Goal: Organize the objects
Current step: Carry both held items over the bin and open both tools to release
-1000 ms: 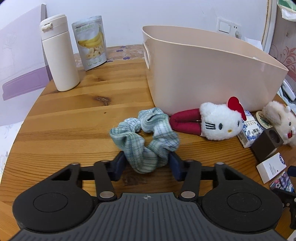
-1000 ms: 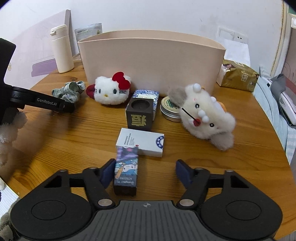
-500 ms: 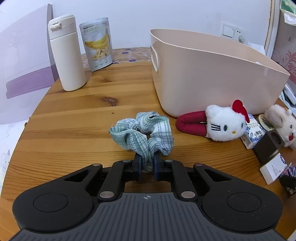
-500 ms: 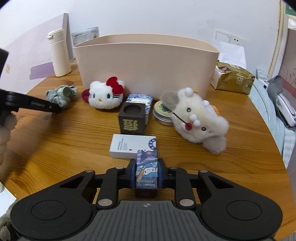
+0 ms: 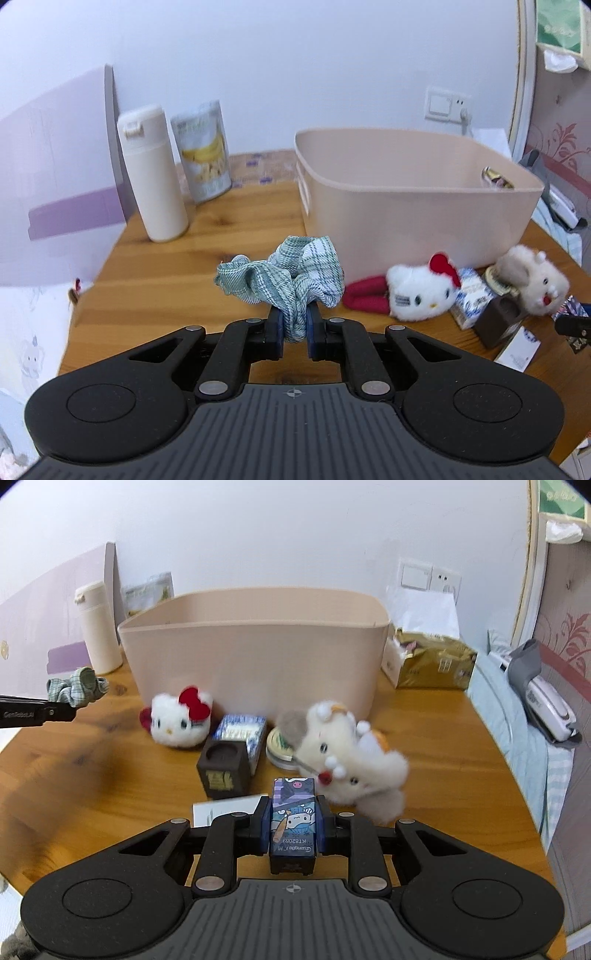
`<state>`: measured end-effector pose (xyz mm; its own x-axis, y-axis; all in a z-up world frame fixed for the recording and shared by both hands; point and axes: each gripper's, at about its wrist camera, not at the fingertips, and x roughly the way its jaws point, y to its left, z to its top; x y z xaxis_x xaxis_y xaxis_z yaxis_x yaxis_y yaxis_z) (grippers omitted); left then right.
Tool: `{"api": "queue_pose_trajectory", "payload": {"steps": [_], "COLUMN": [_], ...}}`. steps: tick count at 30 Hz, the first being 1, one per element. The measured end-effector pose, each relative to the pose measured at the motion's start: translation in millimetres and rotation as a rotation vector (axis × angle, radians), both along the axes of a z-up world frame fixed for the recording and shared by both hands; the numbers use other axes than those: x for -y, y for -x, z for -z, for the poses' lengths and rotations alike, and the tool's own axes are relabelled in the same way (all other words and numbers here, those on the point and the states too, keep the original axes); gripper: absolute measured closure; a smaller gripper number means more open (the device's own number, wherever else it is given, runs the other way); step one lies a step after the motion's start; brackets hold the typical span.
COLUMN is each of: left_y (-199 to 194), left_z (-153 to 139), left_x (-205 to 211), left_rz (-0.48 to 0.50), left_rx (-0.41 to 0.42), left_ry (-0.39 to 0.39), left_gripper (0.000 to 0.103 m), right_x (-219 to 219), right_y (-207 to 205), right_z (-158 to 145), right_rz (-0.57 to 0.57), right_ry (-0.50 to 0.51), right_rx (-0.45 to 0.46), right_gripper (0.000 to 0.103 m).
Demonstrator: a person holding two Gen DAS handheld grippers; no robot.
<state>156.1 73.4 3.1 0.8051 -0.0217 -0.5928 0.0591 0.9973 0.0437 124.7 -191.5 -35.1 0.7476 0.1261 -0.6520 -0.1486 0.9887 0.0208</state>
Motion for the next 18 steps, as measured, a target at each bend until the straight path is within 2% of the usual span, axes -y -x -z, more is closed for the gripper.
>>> {"api": "queue_pose_trajectory", "payload": {"steps": [8,18], "left_y": [-0.3,-25.8], "left_z": [-34.7,-66.6], "left_x": [5.9,30.5], "left_rz": [-0.008,0.039], "left_rx": [0.094,0.173], "left_ry": [0.009,0.010], "left_gripper": [0.092,0.091], "right_x": [5.6,8.6], "right_y": [-11.9,-46.5], "right_z": [-27.8,-68.8], "right_rz": [0.021,0.044], "right_ry": [-0.025,-0.059], "right_rx": [0.074,0.177], "right_gripper": [0.081,0.081]}}
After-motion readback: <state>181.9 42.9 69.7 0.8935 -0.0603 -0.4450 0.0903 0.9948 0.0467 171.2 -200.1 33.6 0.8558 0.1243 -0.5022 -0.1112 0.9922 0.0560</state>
